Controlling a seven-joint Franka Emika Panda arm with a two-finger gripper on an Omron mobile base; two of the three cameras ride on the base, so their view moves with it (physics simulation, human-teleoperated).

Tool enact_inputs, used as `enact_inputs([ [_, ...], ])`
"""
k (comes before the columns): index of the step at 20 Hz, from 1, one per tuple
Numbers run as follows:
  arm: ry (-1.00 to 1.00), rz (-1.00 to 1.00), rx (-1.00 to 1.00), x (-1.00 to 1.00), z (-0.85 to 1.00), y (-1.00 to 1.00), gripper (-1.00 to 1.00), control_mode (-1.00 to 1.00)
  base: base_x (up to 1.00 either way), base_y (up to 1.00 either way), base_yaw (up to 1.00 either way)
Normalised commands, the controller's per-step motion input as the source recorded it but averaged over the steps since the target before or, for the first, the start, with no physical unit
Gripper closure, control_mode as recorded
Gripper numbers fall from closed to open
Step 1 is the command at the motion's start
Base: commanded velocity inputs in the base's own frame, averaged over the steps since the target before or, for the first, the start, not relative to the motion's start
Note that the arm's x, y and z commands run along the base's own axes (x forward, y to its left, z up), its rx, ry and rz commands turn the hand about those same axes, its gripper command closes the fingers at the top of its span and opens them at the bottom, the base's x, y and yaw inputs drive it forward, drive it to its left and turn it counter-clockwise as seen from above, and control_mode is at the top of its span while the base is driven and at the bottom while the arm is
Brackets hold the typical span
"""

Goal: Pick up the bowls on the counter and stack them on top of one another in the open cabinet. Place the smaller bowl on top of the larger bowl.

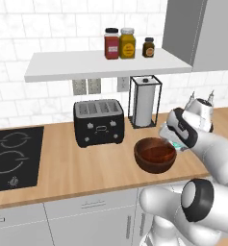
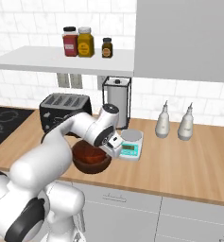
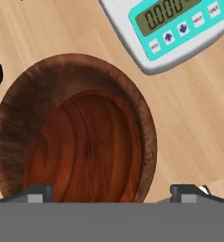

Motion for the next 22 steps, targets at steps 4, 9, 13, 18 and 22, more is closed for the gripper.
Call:
enact_inputs([
  [4, 0.00, 0.07, 0.00, -0.01, 0.00, -0.26, -1.00, -1.00, 0.00, 0.00, 0.00],
  [9, 0.03, 0.08, 0.00, 0.01, -0.15, -0.14, -1.00, -1.00, 0.00, 0.00, 0.00],
  [13, 0.05, 0.09, 0.00, 0.01, -0.37, -0.01, -1.00, -1.00, 0.00, 0.00, 0.00],
  [18, 0.04, 0.08, -0.01, 0.06, -0.34, 0.00, -1.00, -1.00, 0.00, 0.00, 0.00],
  [22, 0.05, 0.07, 0.00, 0.21, -0.28, 0.00, -1.00, -1.00, 0.00, 0.00, 0.00],
])
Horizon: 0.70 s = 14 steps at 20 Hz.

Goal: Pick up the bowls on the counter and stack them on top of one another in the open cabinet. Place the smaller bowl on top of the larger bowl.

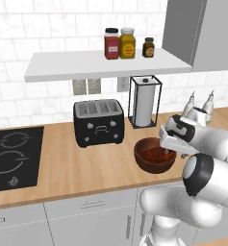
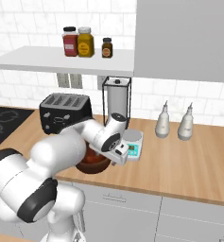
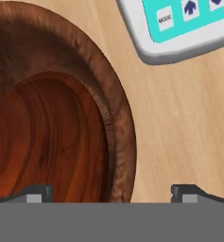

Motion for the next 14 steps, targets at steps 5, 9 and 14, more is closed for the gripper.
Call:
enact_inputs([
  [5, 0.04, 0.05, -0.01, 0.12, -0.34, 0.03, -1.00, -1.00, 0.00, 0.00, 0.00],
  [9, 0.04, 0.02, 0.00, 0.09, -0.23, 0.17, -1.00, -1.00, 0.00, 0.00, 0.00],
  [14, 0.06, 0.00, -0.02, 0.00, -0.13, 0.58, 1.00, -1.00, 0.00, 0.00, 0.00],
])
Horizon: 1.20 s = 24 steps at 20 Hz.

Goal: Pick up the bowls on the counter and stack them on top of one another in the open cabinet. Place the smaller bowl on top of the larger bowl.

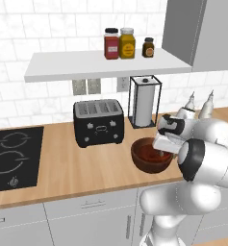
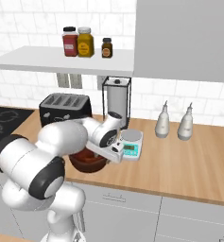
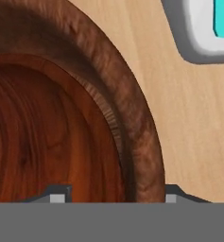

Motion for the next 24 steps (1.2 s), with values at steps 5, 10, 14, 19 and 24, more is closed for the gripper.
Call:
enact_inputs([
  [5, 0.02, 0.00, 0.00, -0.02, -0.05, 0.30, 1.00, -1.00, 0.00, 0.00, 0.00],
  [10, -0.05, 0.00, 0.00, -0.55, 0.35, 0.00, 1.00, -1.00, 0.00, 0.00, 0.00],
  [14, -0.04, -0.02, 0.01, -0.52, 0.64, 0.00, 1.00, -1.00, 0.00, 0.00, 0.00],
  [19, 0.00, -0.03, 0.09, -0.20, 0.81, -0.02, 1.00, -1.00, 0.00, 0.00, 0.00],
  [24, 0.00, -0.05, 0.11, -0.21, 0.90, 0.00, 1.00, -1.00, 0.00, 0.00, 0.00],
])
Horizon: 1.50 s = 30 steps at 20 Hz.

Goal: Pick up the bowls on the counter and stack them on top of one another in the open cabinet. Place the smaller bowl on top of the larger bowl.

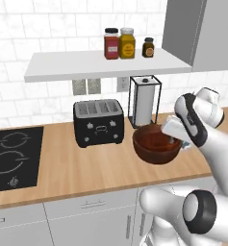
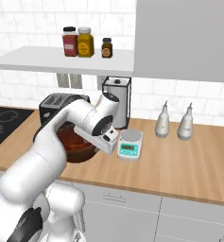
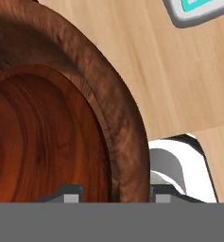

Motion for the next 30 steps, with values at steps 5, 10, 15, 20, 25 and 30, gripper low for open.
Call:
enact_inputs([
  [5, -0.01, -0.07, 0.09, -0.14, 0.87, 0.00, 1.00, -1.00, 0.00, 0.00, 0.00],
  [10, -0.04, -0.01, 0.12, -0.06, 0.98, 0.04, 1.00, -1.00, 0.00, 0.00, 0.00],
  [15, 0.00, 0.00, 0.16, 0.00, 0.89, 0.33, 1.00, -1.00, 0.00, 0.00, 0.00],
  [20, -0.06, 0.00, 0.16, 0.01, 0.56, 0.62, 1.00, -1.00, 0.00, 0.00, 0.00],
  [25, -0.21, -0.05, 0.11, 0.12, 0.49, 0.74, 1.00, -1.00, 0.00, 0.00, 0.00],
  [30, -0.26, -0.18, 0.01, 0.30, 0.41, 0.72, 1.00, -1.00, 0.00, 0.00, 0.00],
])
